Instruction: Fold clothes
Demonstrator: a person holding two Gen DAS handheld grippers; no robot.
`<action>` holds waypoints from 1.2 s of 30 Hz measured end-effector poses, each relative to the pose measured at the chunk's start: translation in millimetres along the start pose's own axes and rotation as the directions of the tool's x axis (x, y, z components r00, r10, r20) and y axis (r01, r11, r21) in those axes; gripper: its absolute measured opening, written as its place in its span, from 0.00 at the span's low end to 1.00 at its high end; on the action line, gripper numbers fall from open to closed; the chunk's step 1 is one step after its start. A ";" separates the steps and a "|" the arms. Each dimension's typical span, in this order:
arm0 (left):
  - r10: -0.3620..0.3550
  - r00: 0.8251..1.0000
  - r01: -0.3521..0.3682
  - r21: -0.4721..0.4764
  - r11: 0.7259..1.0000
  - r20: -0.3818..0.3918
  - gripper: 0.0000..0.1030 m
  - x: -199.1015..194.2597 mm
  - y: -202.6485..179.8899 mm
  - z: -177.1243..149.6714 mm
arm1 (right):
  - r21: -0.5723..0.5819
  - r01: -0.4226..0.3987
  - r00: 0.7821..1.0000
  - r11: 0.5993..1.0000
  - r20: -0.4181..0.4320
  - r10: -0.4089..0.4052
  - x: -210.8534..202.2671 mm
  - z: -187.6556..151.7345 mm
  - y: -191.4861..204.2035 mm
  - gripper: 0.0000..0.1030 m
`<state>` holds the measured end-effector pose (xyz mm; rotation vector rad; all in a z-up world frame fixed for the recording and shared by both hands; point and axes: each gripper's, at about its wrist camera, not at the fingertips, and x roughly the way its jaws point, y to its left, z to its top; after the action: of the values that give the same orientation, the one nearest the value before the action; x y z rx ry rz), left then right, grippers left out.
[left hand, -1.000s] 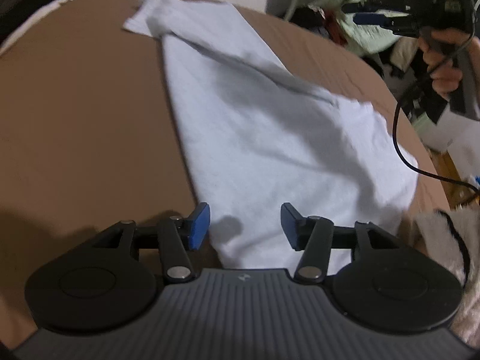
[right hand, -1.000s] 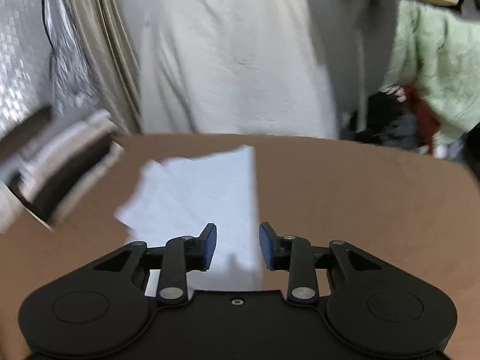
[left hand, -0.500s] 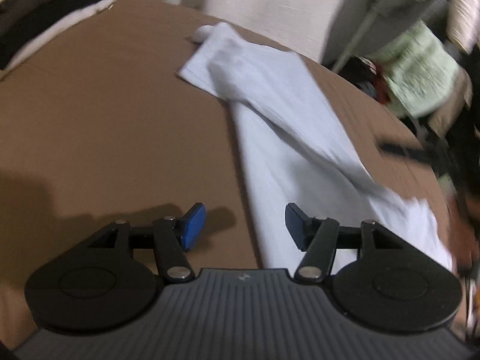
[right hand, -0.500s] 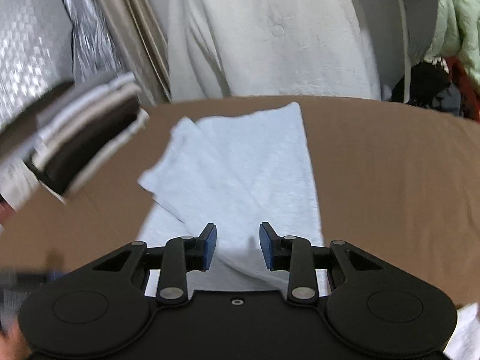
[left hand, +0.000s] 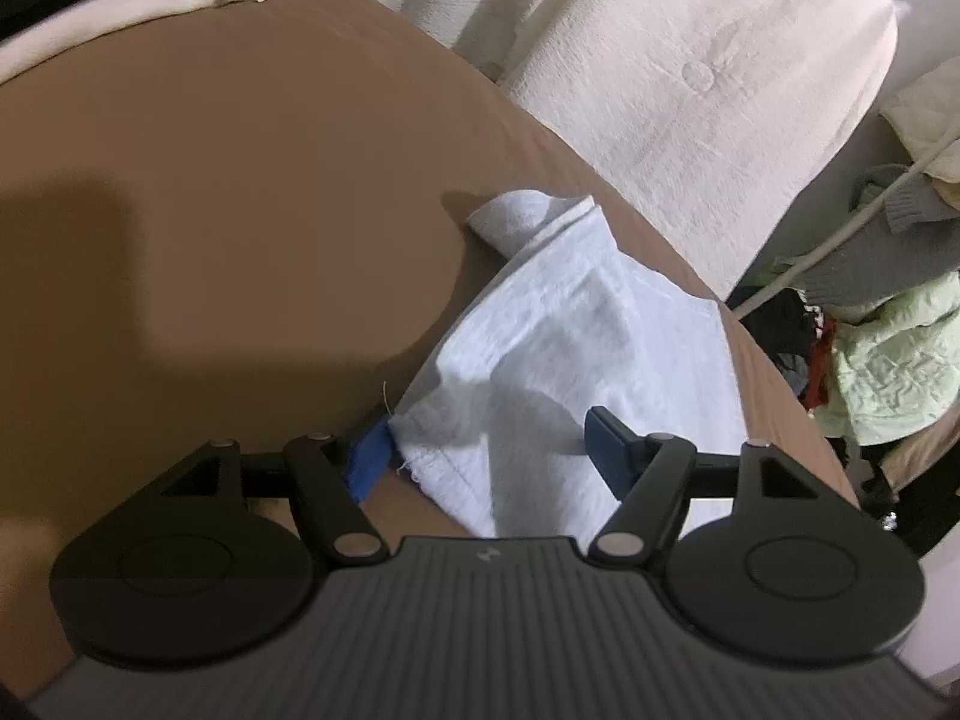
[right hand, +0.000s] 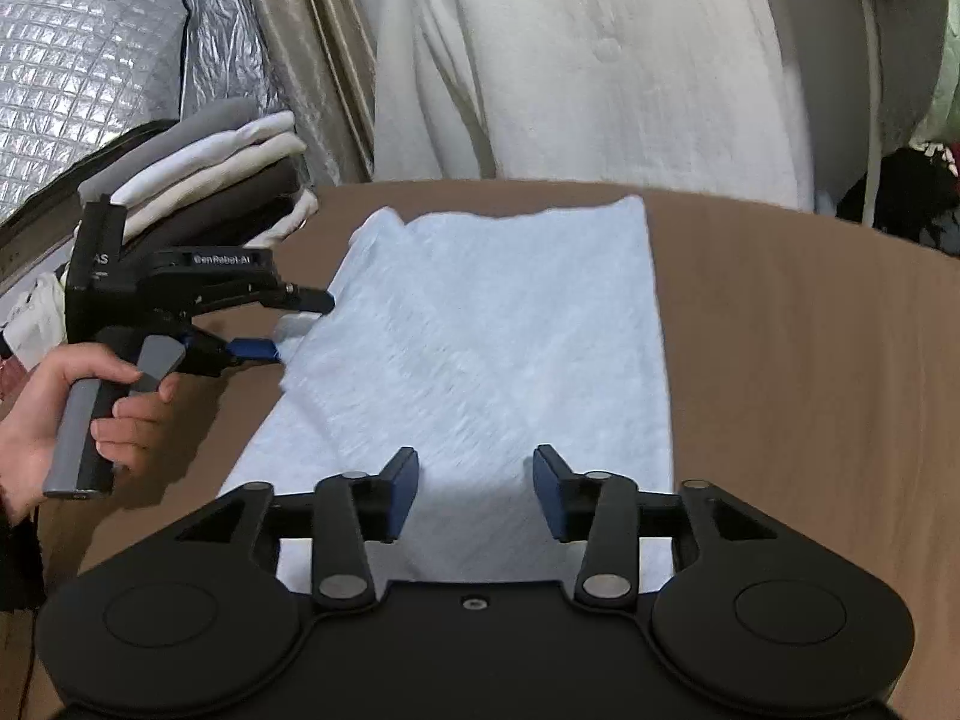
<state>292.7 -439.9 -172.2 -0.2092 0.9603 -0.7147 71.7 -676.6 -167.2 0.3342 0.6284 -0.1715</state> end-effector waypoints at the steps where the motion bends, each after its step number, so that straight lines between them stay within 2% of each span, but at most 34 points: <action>1: 0.001 1.000 -0.001 0.009 1.000 -0.001 0.62 3.4 -3.0 2.6 | 0.018 0.003 1.000 1.000 -0.001 -0.003 1.3 2.8 -4.1 0.47; 2: 0.002 1.000 -0.002 0.017 1.000 -0.003 0.43 6.9 -5.9 5.1 | 0.037 0.006 1.000 0.999 -0.002 -0.006 2.4 5.6 -8.1 0.47; 4: 0.005 1.000 -0.004 0.035 0.999 -0.006 0.07 13.7 -11.9 10.3 | 0.078 -0.044 0.999 0.996 0.018 0.043 -2.6 12.3 -15.3 0.47; 5: 0.006 1.000 -0.005 0.044 0.999 -0.007 0.07 17.1 -14.9 12.8 | 0.088 -0.043 0.998 0.995 0.042 0.040 -6.2 14.4 -17.3 0.47; 7: 0.000 0.999 -0.003 0.053 0.999 0.050 0.07 1.3 -26.9 21.5 | 0.092 -0.031 0.997 0.995 0.075 0.025 -12.1 17.1 -20.8 0.47; 9: -0.037 0.997 0.031 0.086 0.996 0.071 0.07 -11.2 -47.4 35.0 | 0.102 -0.006 0.996 0.995 0.088 -0.003 -16.4 17.6 -26.4 0.47; 11: -0.084 0.994 0.074 0.132 0.989 0.073 0.07 -18.3 -72.8 50.2 | 0.170 -0.014 0.996 0.985 0.089 -0.001 -19.1 16.2 -37.8 0.48; 13: -0.123 0.991 0.112 0.180 0.977 0.051 0.07 -14.9 -103.0 65.1 | 0.285 -0.123 0.991 0.951 0.090 0.101 -21.5 16.0 -53.3 0.48; 15: -0.117 0.993 0.108 0.218 0.970 0.030 0.07 3.2 -135.1 78.8 | 0.390 -0.250 0.968 0.886 0.125 0.218 -25.6 16.0 -67.7 0.48; 16: -0.109 0.994 0.100 0.240 0.966 0.022 0.07 15.0 -151.0 85.3 | 0.416 -0.291 0.956 0.861 0.158 0.247 -28.9 15.7 -72.7 0.48; 18: -0.093 0.996 0.085 0.272 0.959 0.015 0.07 33.7 -172.2 94.5 | 0.449 -0.322 0.945 0.833 0.203 0.256 -35.8 15.1 -82.5 0.48; 20: -0.080 0.997 0.071 0.284 0.956 0.022 0.07 44.3 -175.9 96.9 | 0.450 -0.283 0.957 0.847 0.192 0.218 -38.6 13.7 -88.6 0.48; 22: -0.067 0.997 0.056 0.296 0.954 0.029 0.10 54.9 -179.5 99.4 | 0.413 -0.211 0.976 0.886 0.143 0.166 -35.7 12.2 -87.7 0.48; 25: -0.048 0.998 0.033 0.313 0.949 0.040 0.26 70.8 -184.9 103.1 | 0.345 -0.087 0.995 0.935 0.070 0.067 -25.7 9.5 -81.9 0.48; 26: -0.042 0.998 0.026 0.319 0.948 0.044 0.26 76.0 -186.8 104.4 | 0.321 -0.045 0.998 0.946 0.048 0.031 -21.8 8.6 -79.9 0.48; 27: -0.036 0.998 0.018 0.324 0.946 0.047 0.26 81.3 -188.6 105.6 | 0.319 -0.029 0.999 0.947 0.036 0.019 -18.0 7.5 -80.3 0.48; 29: -0.023 0.998 0.003 0.335 0.942 0.055 0.38 91.9 -192.2 108.1 | 0.314 0.002 1.000 0.950 0.013 -0.006 -10.3 5.4 -81.2 0.48; 31: -0.011 0.998 -0.012 0.346 0.938 0.062 0.43 102.5 -195.8 110.6 | 0.308 0.033 0.999 0.951 -0.010 -0.032 -2.5 3.3 -82.2 0.48; 36: 0.079 0.991 -0.116 0.412 0.904 0.104 0.52 75.8 -143.9 119.9 | 0.322 0.093 0.996 0.942 -0.043 -0.084 8.5 1.0 -86.6 0.48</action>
<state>350.7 -614.0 -87.8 0.1843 0.7101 -0.7950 56.7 -758.2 -193.5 0.6271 0.6448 -0.3587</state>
